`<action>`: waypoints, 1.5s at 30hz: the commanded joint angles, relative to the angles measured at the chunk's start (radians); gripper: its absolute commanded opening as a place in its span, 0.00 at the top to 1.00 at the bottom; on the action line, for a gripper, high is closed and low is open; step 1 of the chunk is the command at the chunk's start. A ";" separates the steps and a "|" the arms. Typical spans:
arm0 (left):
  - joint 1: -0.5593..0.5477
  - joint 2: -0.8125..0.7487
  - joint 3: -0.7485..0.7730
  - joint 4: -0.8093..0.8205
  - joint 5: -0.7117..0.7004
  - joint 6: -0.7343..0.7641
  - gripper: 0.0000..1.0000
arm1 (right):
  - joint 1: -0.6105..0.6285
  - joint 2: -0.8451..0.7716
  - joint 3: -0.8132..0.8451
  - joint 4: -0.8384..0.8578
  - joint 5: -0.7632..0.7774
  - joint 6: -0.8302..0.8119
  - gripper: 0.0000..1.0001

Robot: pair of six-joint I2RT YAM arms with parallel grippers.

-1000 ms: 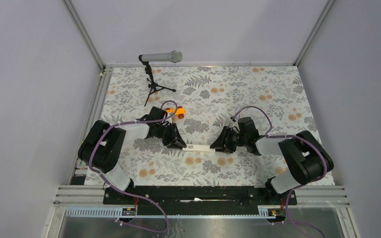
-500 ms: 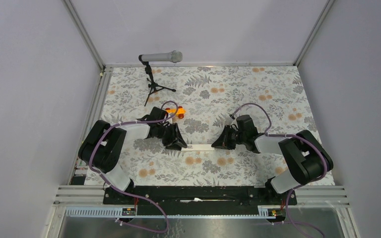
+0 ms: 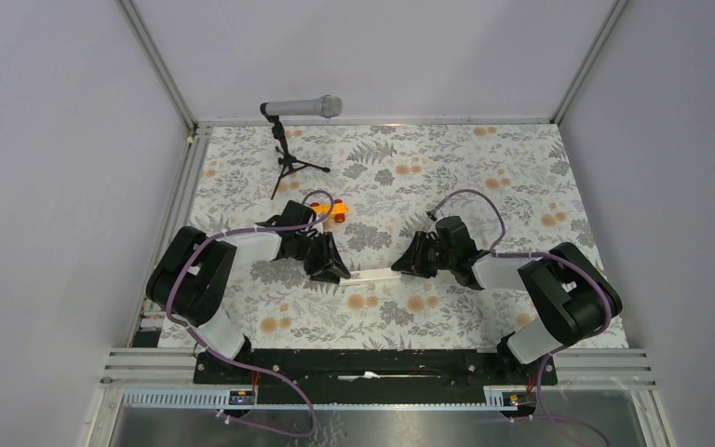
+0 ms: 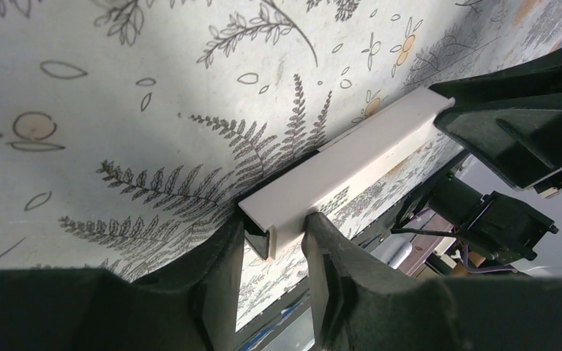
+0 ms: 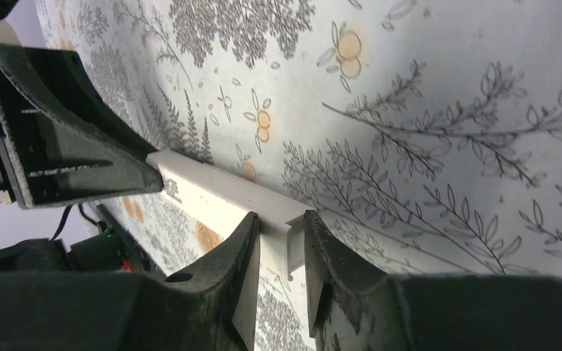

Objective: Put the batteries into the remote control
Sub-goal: Load the battery cover into the remote control.

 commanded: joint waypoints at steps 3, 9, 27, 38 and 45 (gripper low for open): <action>-0.105 0.074 -0.036 0.048 -0.128 -0.006 1.00 | 0.248 0.141 0.055 -0.227 0.135 0.007 0.69; -0.103 0.046 -0.027 0.052 -0.143 -0.046 1.00 | 0.339 0.158 0.127 -0.410 0.273 0.045 0.69; -0.085 -0.044 -0.008 0.081 -0.229 -0.158 1.00 | 0.460 0.084 0.211 -0.577 0.381 0.046 0.59; -0.082 -0.186 0.019 -0.097 -0.411 -0.033 0.54 | 0.308 -0.061 0.328 -0.704 0.454 -0.061 0.45; -0.070 -0.308 0.105 -0.221 -0.564 0.026 0.21 | 0.254 -0.115 0.475 -0.726 0.363 -0.324 0.19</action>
